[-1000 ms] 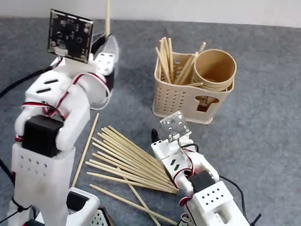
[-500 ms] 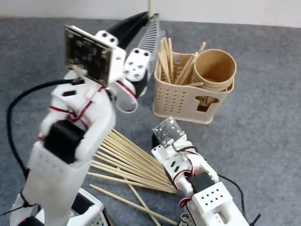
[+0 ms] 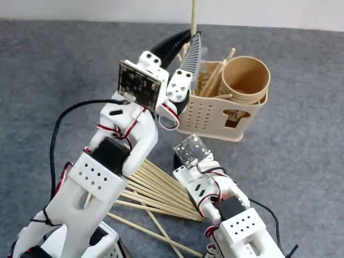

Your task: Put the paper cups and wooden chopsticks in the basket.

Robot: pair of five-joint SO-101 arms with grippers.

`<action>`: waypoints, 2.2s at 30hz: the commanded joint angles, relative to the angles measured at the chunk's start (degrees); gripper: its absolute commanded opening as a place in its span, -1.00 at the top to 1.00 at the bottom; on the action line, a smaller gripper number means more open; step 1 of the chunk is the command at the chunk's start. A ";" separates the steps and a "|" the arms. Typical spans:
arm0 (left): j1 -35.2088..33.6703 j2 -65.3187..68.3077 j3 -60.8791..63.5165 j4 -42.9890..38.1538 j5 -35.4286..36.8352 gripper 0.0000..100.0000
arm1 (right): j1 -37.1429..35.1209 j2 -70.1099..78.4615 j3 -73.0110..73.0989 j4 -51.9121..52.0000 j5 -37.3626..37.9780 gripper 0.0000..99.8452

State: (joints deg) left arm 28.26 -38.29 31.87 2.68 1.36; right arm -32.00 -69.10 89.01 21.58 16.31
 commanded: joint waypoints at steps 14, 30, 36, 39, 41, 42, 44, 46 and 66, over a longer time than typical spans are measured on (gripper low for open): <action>-2.42 -1.63 5.23 -0.88 -0.09 0.82 | -0.57 -1.36 -0.13 -1.27 0.70 0.76; -15.69 -1.80 -10.07 38.33 -0.09 0.82 | -0.66 -1.36 -0.13 -1.27 0.70 0.76; -25.36 -1.80 -11.30 50.11 -0.18 0.82 | -0.57 -1.36 -0.13 -1.27 0.70 0.76; -30.37 -1.71 -10.77 54.95 -2.99 0.82 | -0.57 -1.36 -0.13 -1.27 0.70 0.76; -32.57 -1.36 -10.68 58.37 -5.89 0.82 | -0.57 -1.36 -0.13 -1.27 0.70 0.76; -33.45 -1.36 -10.68 60.22 -6.95 0.82 | -0.57 -1.36 -0.13 -1.27 0.70 0.76; -34.95 -1.27 -10.59 63.56 -8.44 0.82 | -0.57 -1.36 -0.13 -1.27 0.70 0.76; -36.26 -1.27 -9.98 66.02 -9.41 0.82 | -0.57 -1.36 -0.13 -1.27 0.70 0.76; -37.58 22.64 2.59 65.49 -20.48 0.82 | -0.57 -1.36 -0.13 -1.27 0.62 0.76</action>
State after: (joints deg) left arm -9.01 -20.88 35.38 69.23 -18.59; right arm -32.26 -69.10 89.01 21.58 16.31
